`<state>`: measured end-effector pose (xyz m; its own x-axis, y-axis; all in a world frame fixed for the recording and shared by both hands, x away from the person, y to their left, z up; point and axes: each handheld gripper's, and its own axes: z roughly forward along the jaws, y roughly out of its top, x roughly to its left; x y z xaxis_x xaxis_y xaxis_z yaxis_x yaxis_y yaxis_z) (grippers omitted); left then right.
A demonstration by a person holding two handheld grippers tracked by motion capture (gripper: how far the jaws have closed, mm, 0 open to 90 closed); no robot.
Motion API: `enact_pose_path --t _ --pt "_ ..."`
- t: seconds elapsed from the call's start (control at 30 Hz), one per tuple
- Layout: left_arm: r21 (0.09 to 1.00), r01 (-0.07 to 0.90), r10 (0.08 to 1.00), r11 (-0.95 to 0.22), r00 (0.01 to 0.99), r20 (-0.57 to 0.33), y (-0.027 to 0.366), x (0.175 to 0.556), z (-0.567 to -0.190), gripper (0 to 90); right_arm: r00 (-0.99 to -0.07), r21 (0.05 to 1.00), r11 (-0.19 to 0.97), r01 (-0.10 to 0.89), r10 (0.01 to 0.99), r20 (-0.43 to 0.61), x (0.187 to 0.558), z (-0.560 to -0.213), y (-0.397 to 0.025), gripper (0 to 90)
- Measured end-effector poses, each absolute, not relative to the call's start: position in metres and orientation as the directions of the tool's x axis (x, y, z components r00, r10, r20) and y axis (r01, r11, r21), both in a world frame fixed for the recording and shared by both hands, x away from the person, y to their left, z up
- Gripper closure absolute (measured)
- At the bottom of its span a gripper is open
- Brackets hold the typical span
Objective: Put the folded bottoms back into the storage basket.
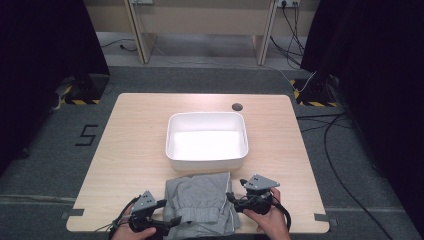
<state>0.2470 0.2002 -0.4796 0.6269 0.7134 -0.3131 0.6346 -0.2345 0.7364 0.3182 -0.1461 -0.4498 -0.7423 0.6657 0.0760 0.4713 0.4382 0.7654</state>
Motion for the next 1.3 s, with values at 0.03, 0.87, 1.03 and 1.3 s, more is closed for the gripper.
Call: enact_pose_path --t 0.03,0.87,1.03,1.3 --pt "0.736 0.635 0.713 -0.234 0.627 -0.313 0.2 0.247 -0.48 14.4 -0.742 0.765 0.438 0.471 0.666 0.076 0.318 -0.45 -0.146 30.1" --pt "0.771 0.559 0.706 -0.304 0.676 -0.212 0.176 0.237 -0.493 56.8 -0.754 0.754 0.443 0.485 0.649 0.104 0.331 -0.458 -0.132 28.1" --pt "0.769 0.55 0.679 -0.325 0.702 -0.214 0.181 0.239 -0.492 69.1 -0.757 0.766 0.434 0.473 0.646 0.101 0.33 -0.453 -0.132 28.3" --pt "0.744 0.554 0.647 -0.375 0.73 -0.218 0.206 0.248 -0.489 71.1 -0.758 0.766 0.427 0.48 0.641 0.118 0.332 -0.453 -0.129 27.7"
